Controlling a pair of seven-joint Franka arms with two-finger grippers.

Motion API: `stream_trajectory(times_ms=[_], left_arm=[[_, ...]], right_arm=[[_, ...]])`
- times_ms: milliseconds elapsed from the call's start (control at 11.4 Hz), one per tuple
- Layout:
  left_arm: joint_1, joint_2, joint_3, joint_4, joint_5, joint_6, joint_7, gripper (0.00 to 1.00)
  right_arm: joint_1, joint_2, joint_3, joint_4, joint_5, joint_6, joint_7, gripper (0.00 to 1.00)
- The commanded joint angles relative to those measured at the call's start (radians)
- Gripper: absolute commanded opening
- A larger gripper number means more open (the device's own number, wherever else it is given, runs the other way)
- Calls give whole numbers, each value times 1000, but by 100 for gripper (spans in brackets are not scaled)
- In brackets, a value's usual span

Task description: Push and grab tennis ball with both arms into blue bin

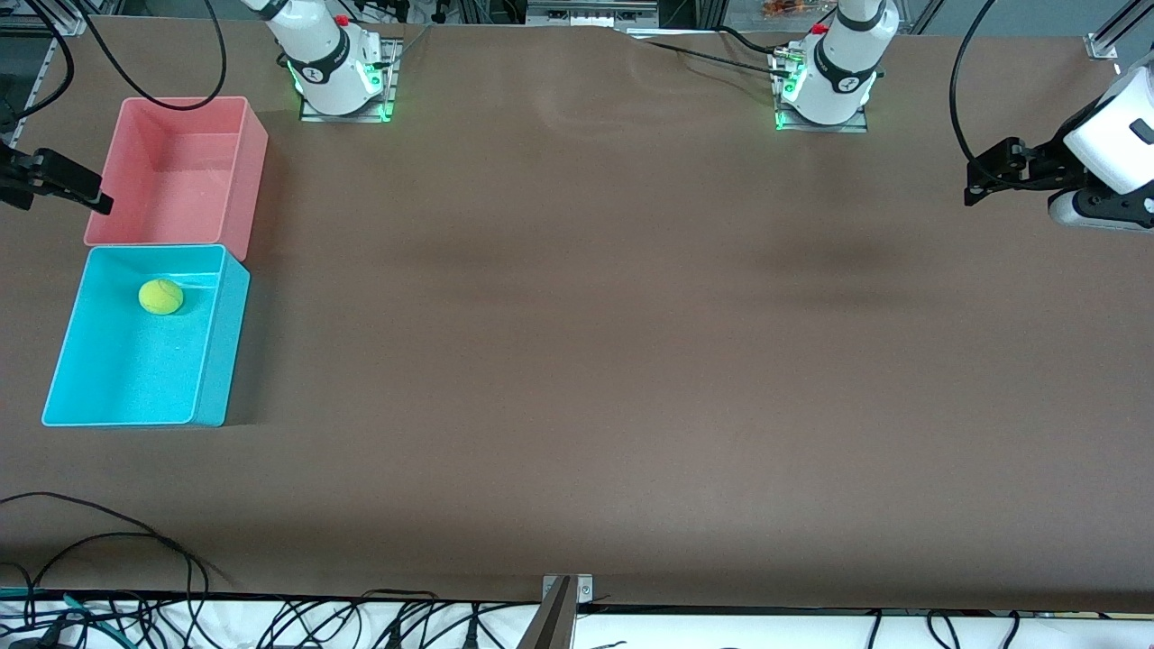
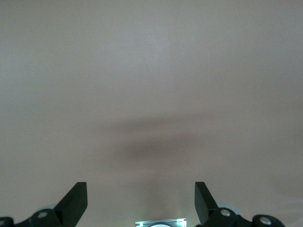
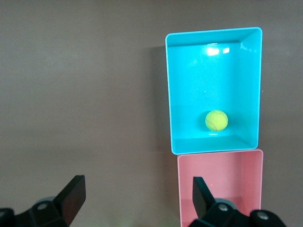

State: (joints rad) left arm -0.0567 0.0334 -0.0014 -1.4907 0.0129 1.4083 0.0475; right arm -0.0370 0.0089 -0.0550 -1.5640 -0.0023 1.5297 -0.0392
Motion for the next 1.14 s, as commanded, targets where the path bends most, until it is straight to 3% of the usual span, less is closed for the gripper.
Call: stream_trajectory(times_ms=[0,1053], left_arm=[[-3,-4,-3,12,18,-15,-8,100],[-2,-3,-2,12,18,-17,-6,100]], right_arm=[[-15,-26,12,-30,25,26,13,100],[-20,-23,12,-31,28,27,2,100]])
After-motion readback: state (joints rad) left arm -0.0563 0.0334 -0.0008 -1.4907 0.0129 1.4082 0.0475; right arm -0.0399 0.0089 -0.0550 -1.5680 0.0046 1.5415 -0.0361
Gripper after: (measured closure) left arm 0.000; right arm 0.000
